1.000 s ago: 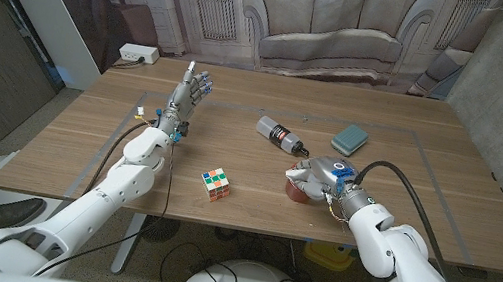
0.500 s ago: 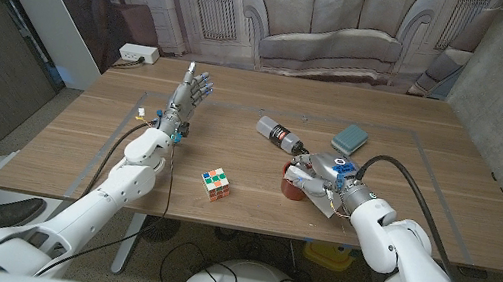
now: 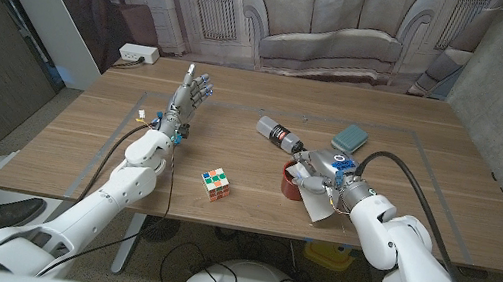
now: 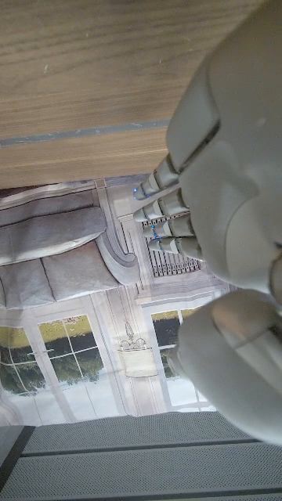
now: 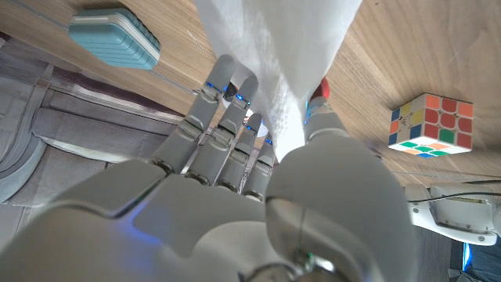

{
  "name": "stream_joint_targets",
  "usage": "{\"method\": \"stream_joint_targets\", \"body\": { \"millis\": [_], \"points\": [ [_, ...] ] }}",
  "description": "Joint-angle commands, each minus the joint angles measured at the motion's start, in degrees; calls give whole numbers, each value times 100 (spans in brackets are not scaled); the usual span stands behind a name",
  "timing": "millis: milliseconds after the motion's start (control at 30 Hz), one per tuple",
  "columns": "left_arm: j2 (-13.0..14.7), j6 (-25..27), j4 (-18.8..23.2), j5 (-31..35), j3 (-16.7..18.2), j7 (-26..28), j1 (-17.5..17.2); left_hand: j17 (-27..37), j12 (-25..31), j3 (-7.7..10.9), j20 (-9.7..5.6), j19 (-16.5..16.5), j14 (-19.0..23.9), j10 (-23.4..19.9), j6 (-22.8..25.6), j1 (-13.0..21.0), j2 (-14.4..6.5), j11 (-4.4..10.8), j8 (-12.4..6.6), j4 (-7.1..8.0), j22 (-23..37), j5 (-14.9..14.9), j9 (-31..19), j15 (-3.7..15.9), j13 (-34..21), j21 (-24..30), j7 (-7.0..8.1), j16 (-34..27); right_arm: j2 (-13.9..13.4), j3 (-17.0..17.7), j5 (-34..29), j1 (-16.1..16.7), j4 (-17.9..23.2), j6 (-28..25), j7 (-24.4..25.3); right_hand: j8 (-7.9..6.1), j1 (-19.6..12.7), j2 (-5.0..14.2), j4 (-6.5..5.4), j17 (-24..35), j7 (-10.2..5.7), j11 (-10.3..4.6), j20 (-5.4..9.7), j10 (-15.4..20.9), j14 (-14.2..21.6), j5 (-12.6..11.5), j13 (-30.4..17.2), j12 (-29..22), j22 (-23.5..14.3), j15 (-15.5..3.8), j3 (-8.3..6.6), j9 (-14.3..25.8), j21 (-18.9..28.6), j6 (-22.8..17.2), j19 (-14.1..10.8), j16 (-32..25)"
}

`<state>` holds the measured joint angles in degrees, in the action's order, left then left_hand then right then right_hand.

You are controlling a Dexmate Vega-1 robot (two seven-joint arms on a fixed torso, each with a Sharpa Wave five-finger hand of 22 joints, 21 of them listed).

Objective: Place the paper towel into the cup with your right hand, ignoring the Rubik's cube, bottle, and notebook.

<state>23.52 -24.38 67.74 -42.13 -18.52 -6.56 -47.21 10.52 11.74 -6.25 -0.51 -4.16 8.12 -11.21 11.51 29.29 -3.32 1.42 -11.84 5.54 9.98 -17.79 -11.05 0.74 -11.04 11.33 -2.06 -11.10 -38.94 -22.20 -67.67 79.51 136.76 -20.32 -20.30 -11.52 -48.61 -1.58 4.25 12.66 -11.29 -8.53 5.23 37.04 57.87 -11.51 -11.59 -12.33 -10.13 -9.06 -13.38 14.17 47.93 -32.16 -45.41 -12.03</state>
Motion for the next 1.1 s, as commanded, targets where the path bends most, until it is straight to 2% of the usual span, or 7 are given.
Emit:
{"method": "stream_joint_targets", "body": {
  "millis": [33,233,300,333,667,767,1100],
  "points": [
    [-53,-65,-92,-28,16,-57,10,12,-2,-63,12,-10,33,-47,47,31,-34,29,-5,4,31,4,-10,-32,-17,12,24,12,-20,116,-79,102,16,258,605,-171,-269,253,121,10,30,-113,697,547,378,-75,7,-237,-45,-397,-216,-37,-7,-501,-187,-114],
    [-62,-78,-105,-27,19,-63,16,12,-7,-69,16,-14,35,-36,50,37,-37,35,-5,3,32,5,-10,-28,-17,14,30,12,-36,175,-111,160,-8,402,936,-364,-862,541,436,-24,-49,-255,706,1483,904,46,48,-451,-131,-432,-515,-106,253,-1568,-448,-166],
    [-63,-86,-110,-25,20,-66,17,12,-5,-71,19,-14,34,-39,48,38,-38,29,-4,2,32,5,-10,-28,-17,14,29,12,-36,151,-224,159,-21,413,999,-280,-1068,621,438,-21,-72,-257,709,1752,1026,101,44,-376,-148,-433,-584,-97,474,-1837,-384,-137],
    [-63,-85,-107,-31,22,-69,14,12,-4,-71,14,-15,32,-42,48,39,-38,26,-4,2,32,5,-10,-28,-17,14,24,13,-36,149,-247,157,-16,422,998,-128,-1151,602,418,24,-66,-258,708,1844,1071,104,23,-194,-127,-431,-600,-44,792,-1934,-232,-106],
    [-57,-123,-62,-39,52,-31,-51,12,-4,-79,21,-10,31,-42,48,45,-42,20,-2,1,32,7,-10,-24,-17,12,29,13,-64,113,-227,-40,-51,740,1060,-64,-1143,578,396,78,-64,-262,705,1815,1131,111,2,-87,-91,-429,-647,10,1185,-1946,-34,-101],
    [-52,-133,-40,-39,61,-13,-72,12,-1,-81,19,-11,30,-49,51,46,-43,21,-3,1,32,7,-10,-29,-17,13,25,13,-63,68,-174,-182,-98,876,1020,-48,-1005,504,368,97,-61,-266,707,1785,1116,108,-1,-74,-72,-423,-624,14,1247,-1897,10,-94],
    [-49,-131,-22,-59,72,2,-116,12,-3,-91,20,-11,38,-45,44,53,-48,22,1,0,32,9,-10,-35,-17,13,21,10,4,-164,-73,-690,-327,1279,978,-49,-956,512,377,83,-62,-263,707,1752,1097,104,-4,-75,-65,-425,-676,19,1318,-1856,60,-74]
  ]
}}
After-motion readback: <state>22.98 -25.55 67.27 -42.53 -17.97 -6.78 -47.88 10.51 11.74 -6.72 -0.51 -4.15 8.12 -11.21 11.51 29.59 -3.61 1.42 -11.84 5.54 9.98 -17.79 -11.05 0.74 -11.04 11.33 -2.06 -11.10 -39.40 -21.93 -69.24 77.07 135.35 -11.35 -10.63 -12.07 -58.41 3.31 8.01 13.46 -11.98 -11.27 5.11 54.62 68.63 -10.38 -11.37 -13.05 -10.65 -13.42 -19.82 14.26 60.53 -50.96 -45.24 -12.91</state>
